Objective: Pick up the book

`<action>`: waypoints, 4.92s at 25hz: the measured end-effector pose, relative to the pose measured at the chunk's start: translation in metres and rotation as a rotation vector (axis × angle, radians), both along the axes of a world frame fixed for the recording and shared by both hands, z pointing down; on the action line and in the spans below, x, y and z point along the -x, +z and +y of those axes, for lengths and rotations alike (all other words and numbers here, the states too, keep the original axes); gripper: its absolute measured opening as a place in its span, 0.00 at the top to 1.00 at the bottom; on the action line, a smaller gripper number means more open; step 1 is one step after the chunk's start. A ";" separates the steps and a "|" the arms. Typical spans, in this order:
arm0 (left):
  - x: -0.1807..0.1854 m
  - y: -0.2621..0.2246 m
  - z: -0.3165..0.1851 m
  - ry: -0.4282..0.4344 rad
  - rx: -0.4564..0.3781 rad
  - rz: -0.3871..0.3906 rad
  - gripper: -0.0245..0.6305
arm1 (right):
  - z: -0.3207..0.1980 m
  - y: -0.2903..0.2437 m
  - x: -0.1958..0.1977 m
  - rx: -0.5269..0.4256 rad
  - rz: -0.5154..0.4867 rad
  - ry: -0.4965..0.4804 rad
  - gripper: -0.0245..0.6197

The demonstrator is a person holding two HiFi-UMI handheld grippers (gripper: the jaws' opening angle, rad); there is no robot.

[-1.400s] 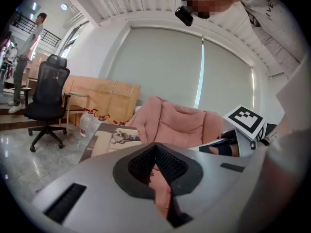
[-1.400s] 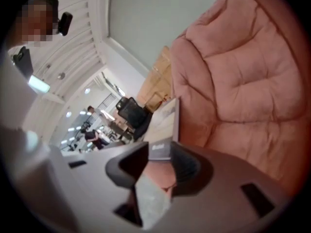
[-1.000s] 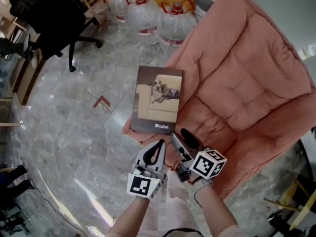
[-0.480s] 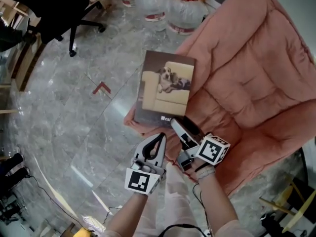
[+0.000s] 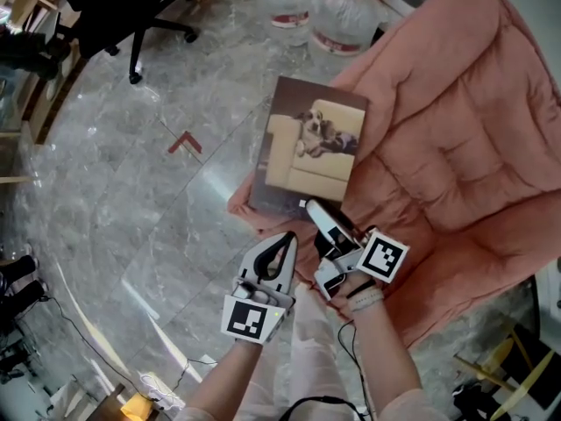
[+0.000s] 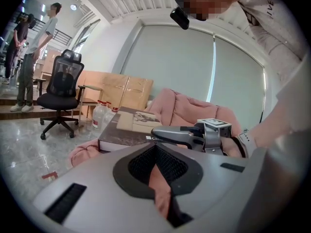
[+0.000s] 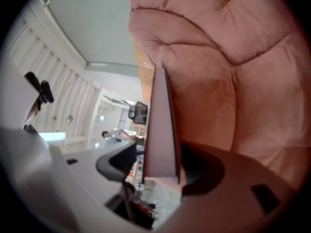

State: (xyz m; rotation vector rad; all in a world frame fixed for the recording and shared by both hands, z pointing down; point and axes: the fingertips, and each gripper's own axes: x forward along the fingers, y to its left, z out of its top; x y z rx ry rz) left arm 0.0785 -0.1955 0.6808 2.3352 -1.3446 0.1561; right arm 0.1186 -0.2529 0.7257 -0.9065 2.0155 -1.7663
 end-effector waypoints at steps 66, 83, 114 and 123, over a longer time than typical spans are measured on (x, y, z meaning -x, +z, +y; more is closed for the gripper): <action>0.041 -0.117 -0.011 -0.008 -0.192 0.017 0.93 | 0.001 -0.104 -0.004 -0.092 -0.218 0.189 0.72; 0.050 -0.172 -0.005 -0.018 -0.255 0.023 0.93 | 0.018 -0.151 -0.010 -0.107 -0.232 0.195 0.72; 0.079 -0.230 0.000 -0.013 -0.328 0.012 0.93 | 0.045 -0.218 -0.011 -0.150 -0.230 0.163 0.72; 0.080 -0.240 0.003 -0.025 -0.335 0.016 0.93 | 0.053 -0.231 -0.017 -0.154 -0.233 0.158 0.72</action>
